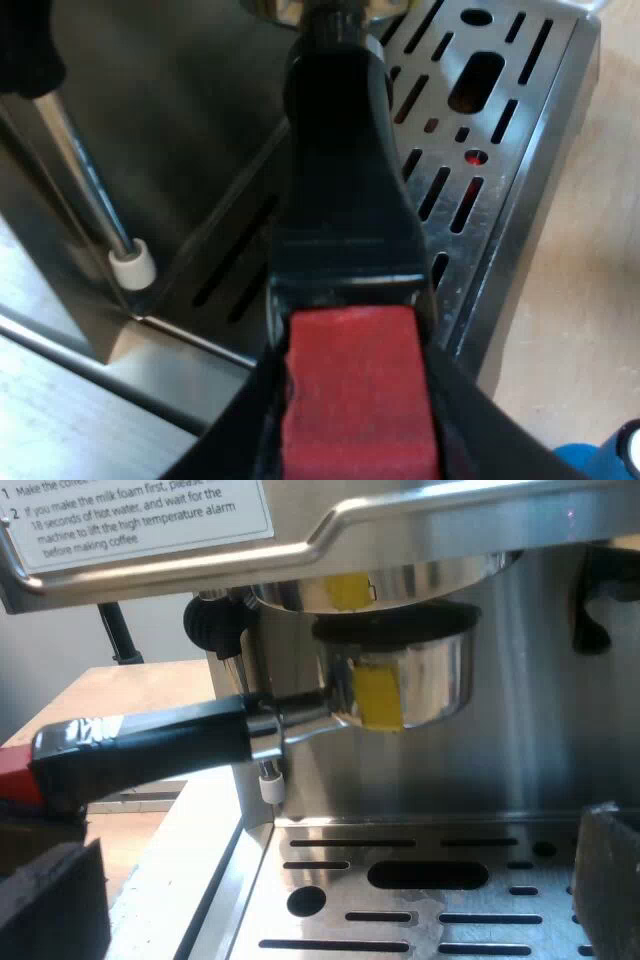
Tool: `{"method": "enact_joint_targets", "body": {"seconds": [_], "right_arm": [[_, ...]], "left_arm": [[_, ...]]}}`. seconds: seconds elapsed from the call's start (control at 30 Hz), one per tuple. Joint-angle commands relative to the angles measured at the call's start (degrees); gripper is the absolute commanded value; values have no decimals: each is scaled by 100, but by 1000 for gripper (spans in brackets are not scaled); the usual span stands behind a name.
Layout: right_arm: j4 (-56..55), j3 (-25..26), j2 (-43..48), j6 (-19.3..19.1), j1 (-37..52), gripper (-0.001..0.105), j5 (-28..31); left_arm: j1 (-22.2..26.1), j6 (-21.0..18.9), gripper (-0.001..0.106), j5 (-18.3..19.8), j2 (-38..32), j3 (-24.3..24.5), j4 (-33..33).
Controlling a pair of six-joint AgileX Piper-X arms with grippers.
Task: Put the handle in the coffee machine
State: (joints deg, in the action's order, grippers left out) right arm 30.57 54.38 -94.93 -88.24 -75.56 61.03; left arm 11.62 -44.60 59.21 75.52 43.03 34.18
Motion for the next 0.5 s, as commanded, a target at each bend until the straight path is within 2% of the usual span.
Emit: {"method": "enact_joint_targets", "body": {"seconds": [0.03,0.23,0.4,0.5], "right_arm": [[44,8,-1,-66,24,95,39],[44,8,-1,-66,24,95,39],[44,8,-1,-81,24,95,52],[44,8,-1,-299,24,95,98]], "left_arm": [[88,-60,0,489,-77,98,-138],[82,-60,0,652,-77,98,-99],[-129,-47,0,587,-77,98,-84],[-131,-47,0,573,-77,98,-84]]}}
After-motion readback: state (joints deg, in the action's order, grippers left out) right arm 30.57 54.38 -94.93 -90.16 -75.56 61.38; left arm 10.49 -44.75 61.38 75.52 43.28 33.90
